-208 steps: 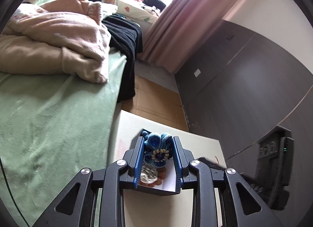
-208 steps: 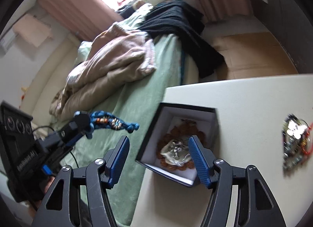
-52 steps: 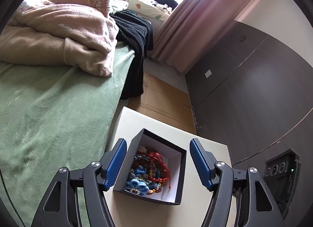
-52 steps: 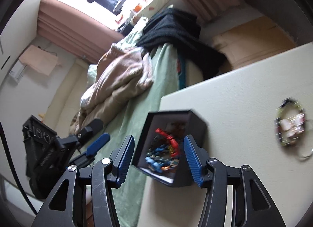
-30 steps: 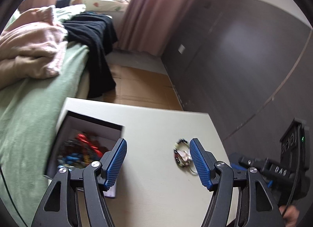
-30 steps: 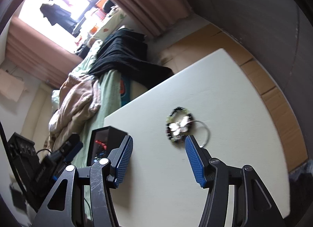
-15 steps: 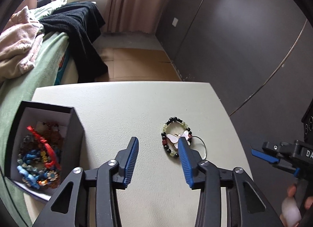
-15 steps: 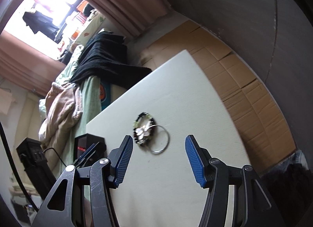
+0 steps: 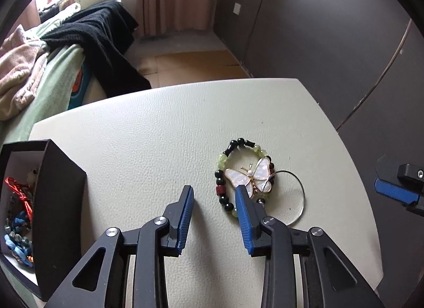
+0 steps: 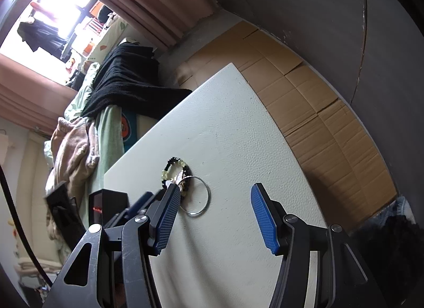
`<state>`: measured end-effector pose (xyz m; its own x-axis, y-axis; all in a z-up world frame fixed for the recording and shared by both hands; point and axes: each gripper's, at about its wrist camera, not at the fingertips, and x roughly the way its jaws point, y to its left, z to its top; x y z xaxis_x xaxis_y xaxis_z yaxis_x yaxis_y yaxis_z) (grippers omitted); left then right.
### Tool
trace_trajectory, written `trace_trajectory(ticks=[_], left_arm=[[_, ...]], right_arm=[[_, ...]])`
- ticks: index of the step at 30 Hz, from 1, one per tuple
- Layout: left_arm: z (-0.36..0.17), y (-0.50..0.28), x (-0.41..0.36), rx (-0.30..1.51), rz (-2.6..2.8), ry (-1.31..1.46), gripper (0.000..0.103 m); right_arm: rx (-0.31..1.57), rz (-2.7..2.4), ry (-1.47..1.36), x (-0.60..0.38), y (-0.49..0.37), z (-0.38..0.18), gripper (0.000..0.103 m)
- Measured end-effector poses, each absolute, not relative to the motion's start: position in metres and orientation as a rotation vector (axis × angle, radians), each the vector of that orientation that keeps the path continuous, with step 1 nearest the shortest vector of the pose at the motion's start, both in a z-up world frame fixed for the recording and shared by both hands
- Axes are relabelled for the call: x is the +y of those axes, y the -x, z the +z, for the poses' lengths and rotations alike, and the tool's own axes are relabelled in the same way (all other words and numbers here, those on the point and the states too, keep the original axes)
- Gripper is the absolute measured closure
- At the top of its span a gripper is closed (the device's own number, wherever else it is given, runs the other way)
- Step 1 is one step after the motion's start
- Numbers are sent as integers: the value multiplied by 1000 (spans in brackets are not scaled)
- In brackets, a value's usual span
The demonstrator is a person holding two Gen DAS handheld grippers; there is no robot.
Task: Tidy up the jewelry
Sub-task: 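Grasp the black bead bracelet with butterfly charm with the left tool, then carry the bead bracelet to the box with the left tool while the right tool grasps the silver hoop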
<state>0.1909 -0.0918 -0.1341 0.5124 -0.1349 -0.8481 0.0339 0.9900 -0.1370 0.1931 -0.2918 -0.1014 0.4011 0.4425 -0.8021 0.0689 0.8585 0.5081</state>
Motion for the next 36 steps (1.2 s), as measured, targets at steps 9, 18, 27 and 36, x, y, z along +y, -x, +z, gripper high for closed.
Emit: trace_trajectory(ticks=[9,18,27,36], left_arm=[[-134,-176,-86,1080,-139,58,91],[-130,-155,-57,1099,-113,62,95],[-97,-144,-24,994,-179,252,95],[-76,-141,-5,927,-246,382,95]], right_arm=[[1147,249,-482,-285,-191,-101,47],[1185,283,-370,-262,-184,-105,47],[1217,407,-245,-221,-178,-115,47],[1246,453,-76,-181,-176,-134,71]])
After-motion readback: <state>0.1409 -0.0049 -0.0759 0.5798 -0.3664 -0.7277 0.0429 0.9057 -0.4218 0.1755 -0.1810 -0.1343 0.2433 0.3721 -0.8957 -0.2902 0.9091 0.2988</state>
